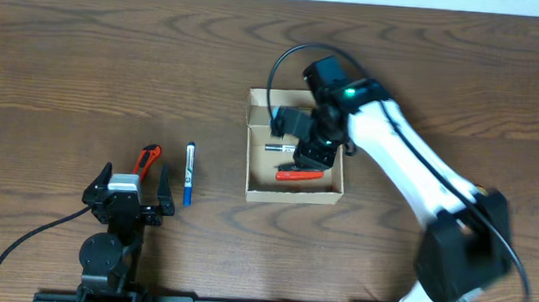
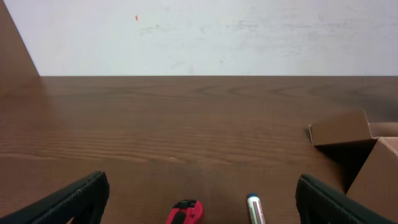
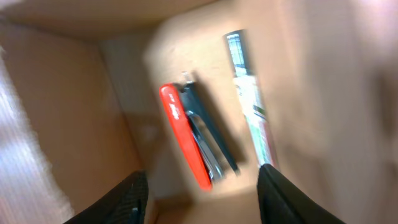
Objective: Pack container
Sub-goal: 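Move right gripper out to the yellow tape roll, then lower right gripper and grasp the yellow tape roll, then carry the tape into the box, release, and lift right gripper away, then reach left gripper to the blue marker and grasp it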
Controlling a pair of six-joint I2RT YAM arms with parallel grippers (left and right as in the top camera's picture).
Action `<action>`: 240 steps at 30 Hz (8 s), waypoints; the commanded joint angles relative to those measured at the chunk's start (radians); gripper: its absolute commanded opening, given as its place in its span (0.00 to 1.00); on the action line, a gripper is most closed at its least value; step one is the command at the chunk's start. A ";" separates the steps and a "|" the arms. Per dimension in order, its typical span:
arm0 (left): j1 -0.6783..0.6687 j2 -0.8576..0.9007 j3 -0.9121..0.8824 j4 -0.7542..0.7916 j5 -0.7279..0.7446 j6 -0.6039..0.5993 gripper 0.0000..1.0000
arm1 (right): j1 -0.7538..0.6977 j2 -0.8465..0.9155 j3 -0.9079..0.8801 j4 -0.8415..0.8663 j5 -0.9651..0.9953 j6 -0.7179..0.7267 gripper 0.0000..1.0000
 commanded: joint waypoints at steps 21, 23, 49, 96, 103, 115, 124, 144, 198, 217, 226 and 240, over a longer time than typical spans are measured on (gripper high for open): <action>0.004 -0.006 -0.034 -0.015 0.007 -0.011 0.95 | -0.855 -0.355 -0.045 -0.243 0.411 1.131 0.65; 0.004 -0.006 -0.034 -0.015 0.008 -0.011 0.95 | -0.882 -0.358 -0.108 -0.203 0.391 1.119 0.65; 0.004 -0.006 -0.034 -0.015 0.008 -0.012 0.95 | -0.956 -0.073 -0.266 0.112 0.277 1.146 0.68; 0.003 -0.006 -0.034 -0.015 0.008 -0.053 0.96 | -0.954 0.059 -0.295 0.233 0.309 1.105 0.68; 0.003 -0.006 -0.034 -0.015 0.007 -0.053 0.95 | -0.953 0.060 -0.303 0.238 0.312 1.105 0.68; 0.003 -0.006 -0.034 -0.015 0.007 -0.053 0.95 | -0.953 0.063 -0.427 0.334 0.311 1.105 0.68; 0.003 -0.006 -0.034 -0.015 0.007 -0.053 0.95 | -0.941 0.063 -0.429 0.349 0.295 1.086 0.01; 0.003 -0.006 -0.034 -0.015 0.007 -0.052 0.96 | -0.597 -0.144 -0.121 0.279 -0.029 0.724 0.01; 0.003 -0.006 -0.034 -0.015 0.006 -0.052 0.95 | 0.055 0.391 0.235 -0.157 -0.056 -0.356 0.63; 0.003 0.188 0.452 -0.581 0.058 -0.315 0.95 | -0.041 -0.033 0.245 -0.152 -0.128 -0.143 0.66; 0.002 0.859 0.958 -0.849 0.138 -0.311 0.95 | -0.412 -0.181 0.245 0.042 0.048 0.442 0.84; 0.002 1.555 1.387 -1.168 0.138 -0.188 0.98 | -0.801 -0.147 0.240 0.009 0.048 0.518 0.89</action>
